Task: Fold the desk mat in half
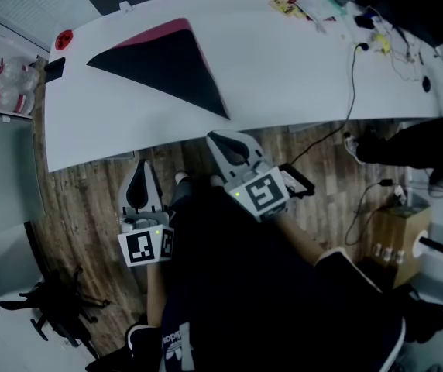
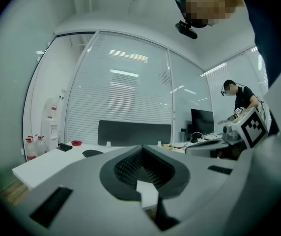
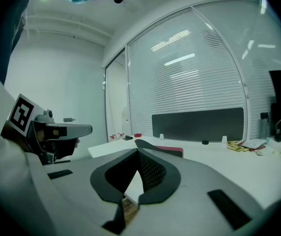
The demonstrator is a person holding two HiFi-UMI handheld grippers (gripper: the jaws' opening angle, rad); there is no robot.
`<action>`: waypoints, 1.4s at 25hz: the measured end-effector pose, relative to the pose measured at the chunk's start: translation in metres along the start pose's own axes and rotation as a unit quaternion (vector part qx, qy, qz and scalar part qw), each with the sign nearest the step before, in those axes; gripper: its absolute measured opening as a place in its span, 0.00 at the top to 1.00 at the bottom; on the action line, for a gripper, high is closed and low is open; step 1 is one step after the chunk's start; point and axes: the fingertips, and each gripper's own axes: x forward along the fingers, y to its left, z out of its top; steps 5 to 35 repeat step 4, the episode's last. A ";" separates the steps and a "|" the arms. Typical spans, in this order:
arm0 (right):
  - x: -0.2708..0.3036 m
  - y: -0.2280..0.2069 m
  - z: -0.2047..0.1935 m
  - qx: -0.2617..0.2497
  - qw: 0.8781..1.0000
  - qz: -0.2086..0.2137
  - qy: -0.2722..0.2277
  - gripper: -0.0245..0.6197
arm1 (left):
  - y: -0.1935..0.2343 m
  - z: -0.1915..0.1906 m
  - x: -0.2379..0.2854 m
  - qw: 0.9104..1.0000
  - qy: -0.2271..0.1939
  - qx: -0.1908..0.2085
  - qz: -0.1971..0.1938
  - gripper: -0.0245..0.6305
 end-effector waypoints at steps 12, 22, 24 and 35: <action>0.006 0.006 0.001 -0.003 1.000 0.008 0.000 0.96 | 0.010 -0.003 -0.006 1.000 0.007 0.001 0.013 0.96; 0.006 0.006 0.001 -0.003 1.000 0.008 0.000 0.96 | 0.010 -0.003 -0.006 1.000 0.007 0.001 0.013 0.96; 0.006 0.006 0.001 -0.003 1.000 0.008 0.000 0.96 | 0.010 -0.003 -0.006 1.000 0.007 0.001 0.013 0.96; 0.006 0.006 0.001 -0.003 1.000 0.008 0.000 0.96 | 0.010 -0.003 -0.006 1.000 0.007 0.001 0.013 0.96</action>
